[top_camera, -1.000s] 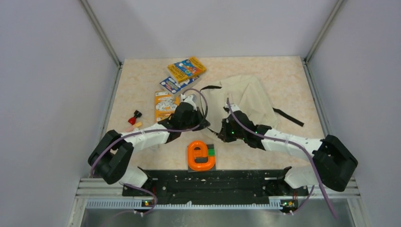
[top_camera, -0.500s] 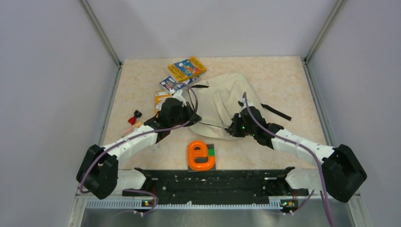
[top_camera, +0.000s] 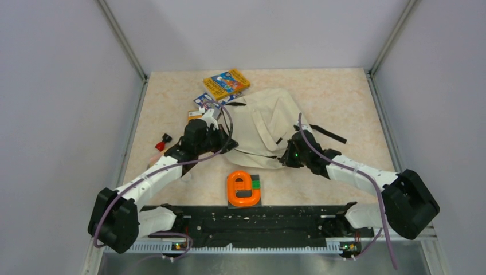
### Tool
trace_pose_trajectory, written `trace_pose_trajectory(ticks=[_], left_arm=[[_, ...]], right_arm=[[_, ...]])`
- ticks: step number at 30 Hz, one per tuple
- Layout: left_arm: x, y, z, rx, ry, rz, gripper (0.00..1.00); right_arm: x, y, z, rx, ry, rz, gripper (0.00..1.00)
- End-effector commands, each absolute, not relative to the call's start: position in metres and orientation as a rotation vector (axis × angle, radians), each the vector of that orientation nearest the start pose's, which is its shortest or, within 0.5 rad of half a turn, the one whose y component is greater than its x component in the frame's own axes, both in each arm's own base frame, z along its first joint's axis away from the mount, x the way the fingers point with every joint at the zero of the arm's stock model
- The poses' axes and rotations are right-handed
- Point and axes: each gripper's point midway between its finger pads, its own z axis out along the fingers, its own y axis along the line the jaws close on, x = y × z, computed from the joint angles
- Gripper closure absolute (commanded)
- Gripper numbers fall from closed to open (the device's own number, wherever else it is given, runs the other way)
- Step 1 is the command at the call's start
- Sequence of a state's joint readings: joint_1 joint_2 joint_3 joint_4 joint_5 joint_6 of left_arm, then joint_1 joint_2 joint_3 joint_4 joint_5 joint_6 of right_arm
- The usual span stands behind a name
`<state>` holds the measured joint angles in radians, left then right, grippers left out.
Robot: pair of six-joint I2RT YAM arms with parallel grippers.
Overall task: Pack the student bag
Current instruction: Unzip the student bag at the center of the board.
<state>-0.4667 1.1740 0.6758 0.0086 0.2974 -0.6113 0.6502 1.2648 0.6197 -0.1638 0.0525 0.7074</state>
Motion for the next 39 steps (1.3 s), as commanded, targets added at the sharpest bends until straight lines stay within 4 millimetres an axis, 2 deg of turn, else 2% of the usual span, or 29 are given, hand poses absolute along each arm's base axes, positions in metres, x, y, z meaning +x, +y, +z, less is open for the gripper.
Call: trace_pose_trajectory(ticks=[1,4,5,6,7,8,9,10,12,15,19,21,26,29,32,35,39], left_arm=[[0.289,-0.218,0.181,0.118,2.054,-0.938,1.0],[0.281,-0.224,0.177,0.179,2.077,-0.981,1.0],[0.279,-0.225,0.177,0.192,2.083,-0.989,0.93],[0.278,-0.225,0.178,0.194,2.091,-0.989,0.76],[0.276,-0.223,0.178,0.189,2.102,-0.978,0.57],[0.275,-0.22,0.18,0.183,2.105,-0.963,0.41],[0.276,-0.215,0.184,0.17,2.098,-0.938,0.3],[0.275,-0.21,0.189,0.142,2.096,-0.91,0.23],[0.276,-0.197,0.2,0.094,2.082,-0.849,0.15],[0.274,-0.176,0.214,0.04,2.08,-0.789,0.07],[0.269,-0.154,0.221,0.045,2.166,-0.774,0.05],[0.271,-0.143,0.223,0.057,2.195,-0.735,0.05],[0.283,-0.105,0.227,0.041,2.2,-0.496,0.05],[0.292,-0.08,0.223,0.01,2.166,-0.322,0.05],[0.293,-0.059,0.217,-0.032,2.151,-0.191,0.05],[0.29,-0.051,0.212,-0.042,2.147,-0.145,0.05],[0.289,-0.049,0.212,-0.05,2.14,-0.139,0.05]], right_arm=[[0.248,0.168,0.043,0.213,2.489,0.343,1.0],[0.25,0.173,0.049,0.176,2.476,0.374,1.0],[0.251,0.175,0.053,0.152,2.473,0.386,1.0],[0.252,0.177,0.058,0.127,2.465,0.397,1.0],[0.252,0.178,0.063,0.102,2.46,0.398,0.92],[0.254,0.178,0.071,0.076,2.446,0.403,0.76],[0.255,0.179,0.078,0.041,2.43,0.408,0.6],[0.256,0.18,0.086,0.01,2.412,0.416,0.46],[0.259,0.187,0.106,-0.064,2.367,0.456,0.31],[0.261,0.202,0.131,-0.175,2.297,0.548,0.25],[0.263,0.237,0.153,-0.318,2.228,0.663,0.24],[0.258,0.265,0.161,-0.421,2.187,0.688,0.24],[0.261,0.329,0.177,-0.592,2.114,0.635,0.24],[0.269,0.358,0.172,-0.653,2.112,0.571,0.24],[0.28,0.379,0.16,-0.708,2.117,0.469,0.24],[0.289,0.392,0.141,-0.754,2.14,0.366,0.24],[0.297,0.4,0.123,-0.799,2.163,0.268,0.24]])
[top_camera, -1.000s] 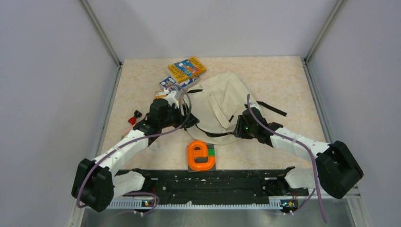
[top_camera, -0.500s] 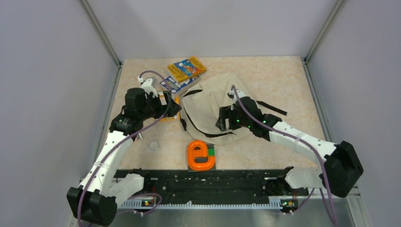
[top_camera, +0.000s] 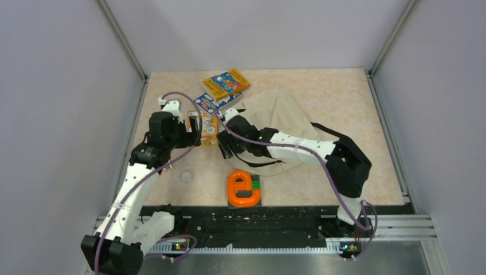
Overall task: Pack the student bag
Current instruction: Unzip the student bag at the center of the board.
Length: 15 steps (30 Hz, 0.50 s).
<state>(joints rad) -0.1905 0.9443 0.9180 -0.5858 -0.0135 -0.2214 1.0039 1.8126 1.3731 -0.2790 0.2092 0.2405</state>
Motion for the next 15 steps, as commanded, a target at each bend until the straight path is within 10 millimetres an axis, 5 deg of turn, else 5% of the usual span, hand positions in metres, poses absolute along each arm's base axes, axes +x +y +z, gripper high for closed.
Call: trace_pose_trajectory(ticks=[1,5,12,15], left_arm=[[0.288,-0.048,0.212,-0.052,2.137,-0.134,0.05],[0.288,-0.045,0.213,-0.062,2.128,-0.123,0.05],[0.286,-0.043,0.211,-0.071,2.13,-0.119,0.05],[0.286,-0.043,0.21,-0.071,2.132,-0.119,0.05]], right_arm=[[0.298,0.402,0.12,-0.804,2.166,0.251,0.24],[0.311,0.398,0.117,-0.778,2.17,0.144,0.27],[0.319,0.393,0.147,-0.7,2.117,0.133,0.3],[0.321,0.39,0.154,-0.676,2.106,0.127,0.41]])
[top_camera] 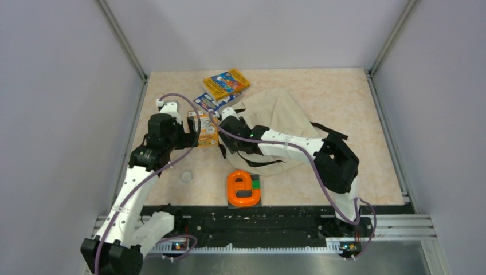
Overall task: Pack the student bag
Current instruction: Unzip the student bag at the center of the board.
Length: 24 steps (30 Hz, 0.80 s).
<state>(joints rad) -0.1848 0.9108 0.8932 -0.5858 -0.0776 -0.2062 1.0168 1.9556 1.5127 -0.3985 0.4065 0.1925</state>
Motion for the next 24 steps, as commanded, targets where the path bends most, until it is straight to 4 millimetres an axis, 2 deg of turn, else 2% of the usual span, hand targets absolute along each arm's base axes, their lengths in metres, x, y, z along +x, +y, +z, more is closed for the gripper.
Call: trace_pose_trajectory(ticks=[1,6,13,16,17,18,20,24], left_arm=[[0.286,-0.043,0.21,-0.072,2.132,-0.118,0.05],[0.286,-0.043,0.209,-0.072,2.135,-0.117,0.05],[0.286,-0.043,0.209,-0.071,2.137,-0.12,0.05],[0.286,-0.043,0.209,-0.072,2.139,-0.121,0.05],[0.286,-0.043,0.209,-0.072,2.138,-0.121,0.05],[0.286,-0.043,0.209,-0.071,2.139,-0.122,0.05],[0.286,-0.043,0.208,-0.07,2.141,-0.123,0.05],[0.286,-0.044,0.206,-0.069,2.149,-0.123,0.05]], right_arm=[[0.32,0.389,0.154,-0.673,2.105,0.125,0.43],[0.319,0.383,0.158,-0.653,2.112,0.124,0.55],[0.315,0.379,0.17,-0.612,2.127,0.229,0.52],[0.316,0.376,0.169,-0.595,2.142,0.277,0.52],[0.317,0.374,0.167,-0.593,2.15,0.289,0.54],[0.317,0.373,0.164,-0.592,2.159,0.294,0.63],[0.318,0.369,0.157,-0.59,2.178,0.3,0.71],[0.321,0.363,0.146,-0.579,2.203,0.301,0.75]])
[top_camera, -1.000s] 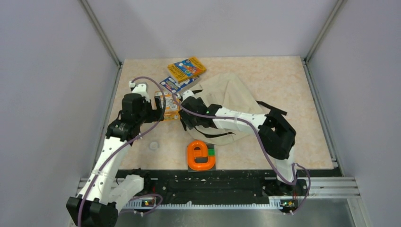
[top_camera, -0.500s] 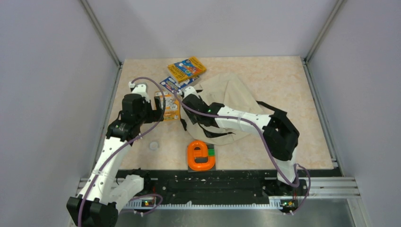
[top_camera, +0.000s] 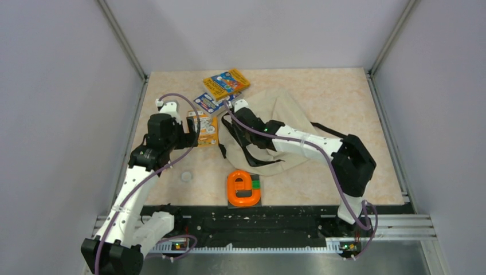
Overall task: Pack the student bag
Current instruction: Unzip the student bag at the center of the board.
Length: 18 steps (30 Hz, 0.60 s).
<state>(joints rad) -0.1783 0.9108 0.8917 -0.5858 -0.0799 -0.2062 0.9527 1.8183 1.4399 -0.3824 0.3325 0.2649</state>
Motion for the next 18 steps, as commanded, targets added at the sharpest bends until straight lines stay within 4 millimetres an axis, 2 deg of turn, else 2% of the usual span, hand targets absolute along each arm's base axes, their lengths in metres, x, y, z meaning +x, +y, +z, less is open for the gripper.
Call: trace_pose_trajectory(ticks=[1,4,7,11,13,15,18], left_arm=[[0.286,-0.044,0.207,-0.068,2.148,-0.125,0.05],[0.286,-0.047,0.207,-0.068,2.149,-0.145,0.06],[0.287,-0.062,0.214,-0.057,2.126,-0.255,0.08],[0.292,-0.093,0.222,-0.126,2.07,-0.487,0.13],[0.297,-0.108,0.221,-0.16,2.038,-0.591,0.15],[0.303,-0.126,0.222,-0.175,2.005,-0.687,0.17],[0.313,-0.16,0.23,-0.141,1.966,-0.773,0.18]], right_arm=[[0.322,0.362,0.145,-0.575,2.204,0.298,0.79],[0.331,0.346,0.143,-0.516,2.222,0.249,1.0],[0.343,0.318,0.148,-0.396,2.235,0.25,1.0],[0.356,0.269,0.149,-0.185,2.249,0.312,1.0],[0.364,0.235,0.139,-0.049,2.27,0.325,1.0],[0.365,0.206,0.119,0.05,2.3,0.322,1.0],[0.365,0.172,0.087,0.166,2.366,0.3,1.0]])
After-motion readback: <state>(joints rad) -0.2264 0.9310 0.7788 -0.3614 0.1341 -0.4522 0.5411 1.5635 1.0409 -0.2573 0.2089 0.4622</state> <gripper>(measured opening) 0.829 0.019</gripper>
